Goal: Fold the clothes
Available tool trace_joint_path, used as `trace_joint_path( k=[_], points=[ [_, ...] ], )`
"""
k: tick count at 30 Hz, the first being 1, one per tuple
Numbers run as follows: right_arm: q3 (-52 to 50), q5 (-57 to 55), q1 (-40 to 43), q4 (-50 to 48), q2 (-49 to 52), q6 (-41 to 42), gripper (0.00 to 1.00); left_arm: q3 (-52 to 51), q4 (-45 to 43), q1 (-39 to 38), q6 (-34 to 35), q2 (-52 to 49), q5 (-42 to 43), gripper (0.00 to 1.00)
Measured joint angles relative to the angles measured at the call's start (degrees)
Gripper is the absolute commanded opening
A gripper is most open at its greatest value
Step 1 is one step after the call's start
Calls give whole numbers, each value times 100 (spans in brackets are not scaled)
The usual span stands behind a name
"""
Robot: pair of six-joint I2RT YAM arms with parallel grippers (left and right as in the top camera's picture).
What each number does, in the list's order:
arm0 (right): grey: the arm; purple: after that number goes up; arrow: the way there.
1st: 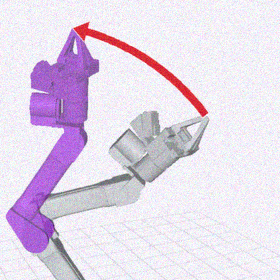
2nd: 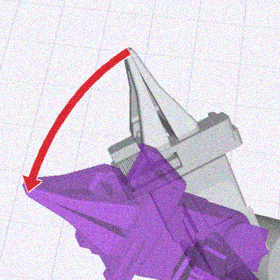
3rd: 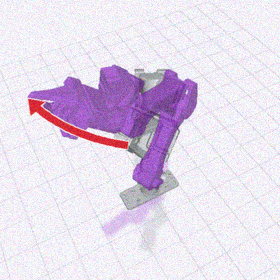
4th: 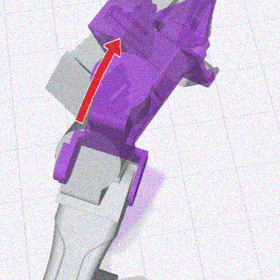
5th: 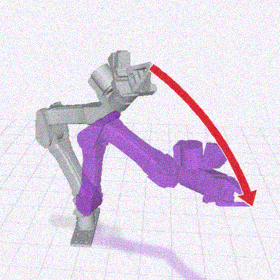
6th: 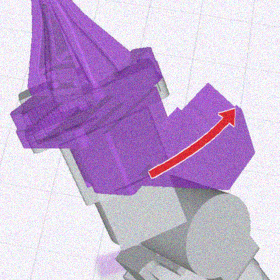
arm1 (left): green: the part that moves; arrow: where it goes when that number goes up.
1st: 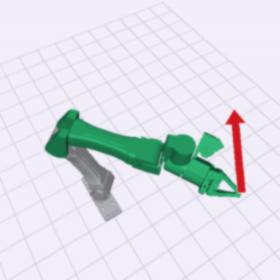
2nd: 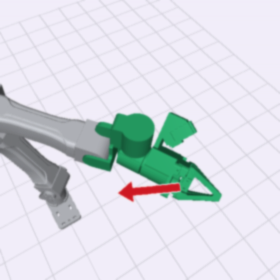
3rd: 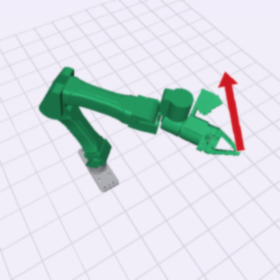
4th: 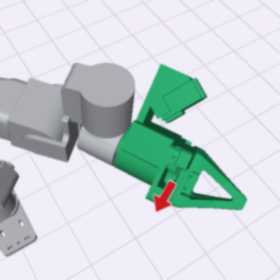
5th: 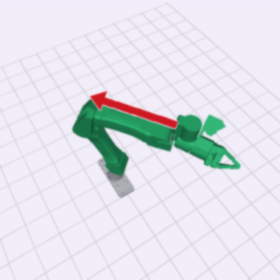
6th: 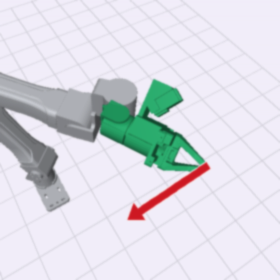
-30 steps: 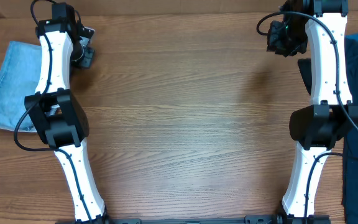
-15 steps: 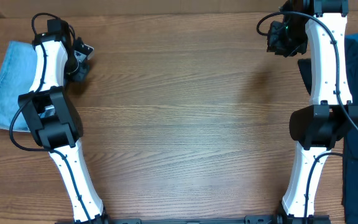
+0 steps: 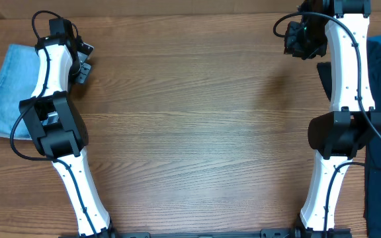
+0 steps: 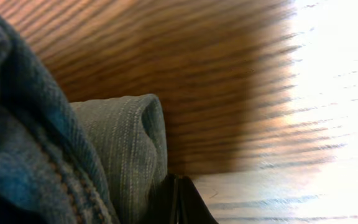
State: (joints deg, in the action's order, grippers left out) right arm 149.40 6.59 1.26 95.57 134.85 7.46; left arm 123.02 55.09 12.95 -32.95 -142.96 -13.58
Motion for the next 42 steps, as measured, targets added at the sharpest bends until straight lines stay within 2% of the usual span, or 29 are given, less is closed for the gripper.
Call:
trace_joint_path(
  k=[10,13,15,16,18,19,20,21,22,23,24,29,35,42],
  points=[
    [0,0,0,2,0,0,28,0,-199,264,605,0,-50,4],
    [0,-4,0,0,0,-11,12,0,-199,372,647,0,-11,4],
    [0,-13,0,15,0,9,11,0,-192,398,739,0,105,4],
    [0,-22,0,44,0,-4,13,0,-179,398,782,0,160,5],
    [0,-63,9,37,0,-11,22,13,-50,348,903,0,260,30],
    [0,-87,20,13,0,-13,29,46,37,323,951,0,282,44],
    [0,-98,35,-9,0,-2,40,98,118,289,1003,-2,299,53],
    [0,-111,63,-33,0,-15,60,216,236,229,1093,-11,321,62],
    [0,-127,122,-44,0,11,100,319,299,173,1187,-17,337,80],
    [0,-125,138,-50,0,44,100,625,452,15,1401,-22,402,98],
    [0,-153,256,-48,0,24,100,879,540,-125,1515,-22,481,100],
    [0,-195,660,-46,0,0,100,1670,546,-817,1965,-20,846,100],
    [0,-232,798,-46,0,0,100,1696,575,-1451,2168,-22,997,100],
    [0,-234,791,-48,0,0,100,1696,577,-1663,2214,-22,1001,100]
  ],
)
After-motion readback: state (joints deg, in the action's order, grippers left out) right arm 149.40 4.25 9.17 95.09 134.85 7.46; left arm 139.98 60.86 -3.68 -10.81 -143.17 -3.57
